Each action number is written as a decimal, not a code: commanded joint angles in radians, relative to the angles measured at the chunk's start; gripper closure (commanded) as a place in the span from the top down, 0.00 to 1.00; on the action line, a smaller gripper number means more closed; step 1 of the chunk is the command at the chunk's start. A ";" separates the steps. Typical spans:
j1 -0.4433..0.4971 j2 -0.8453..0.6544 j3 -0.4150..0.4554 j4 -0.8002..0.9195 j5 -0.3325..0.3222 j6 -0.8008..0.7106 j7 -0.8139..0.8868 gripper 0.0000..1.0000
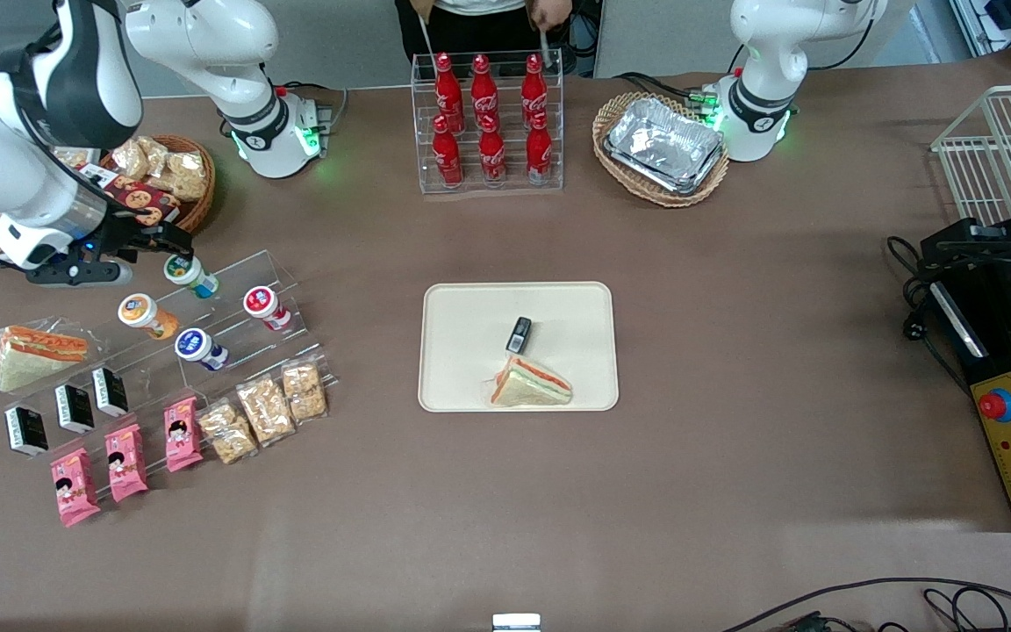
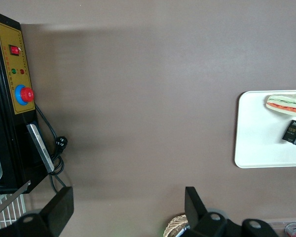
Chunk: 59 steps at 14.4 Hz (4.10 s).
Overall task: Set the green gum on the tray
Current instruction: 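Lower the right gripper and close it on the green-lidded cup, then lift the green cup and carry it toward the white tray, then lower the green cup onto the tray beside the black box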
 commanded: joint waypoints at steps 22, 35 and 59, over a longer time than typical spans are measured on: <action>-0.004 0.017 0.001 -0.174 -0.051 0.225 -0.015 0.16; 0.024 0.206 0.012 0.590 -0.015 -0.462 -0.007 0.16; 0.749 0.592 0.010 0.280 0.159 0.424 0.753 0.18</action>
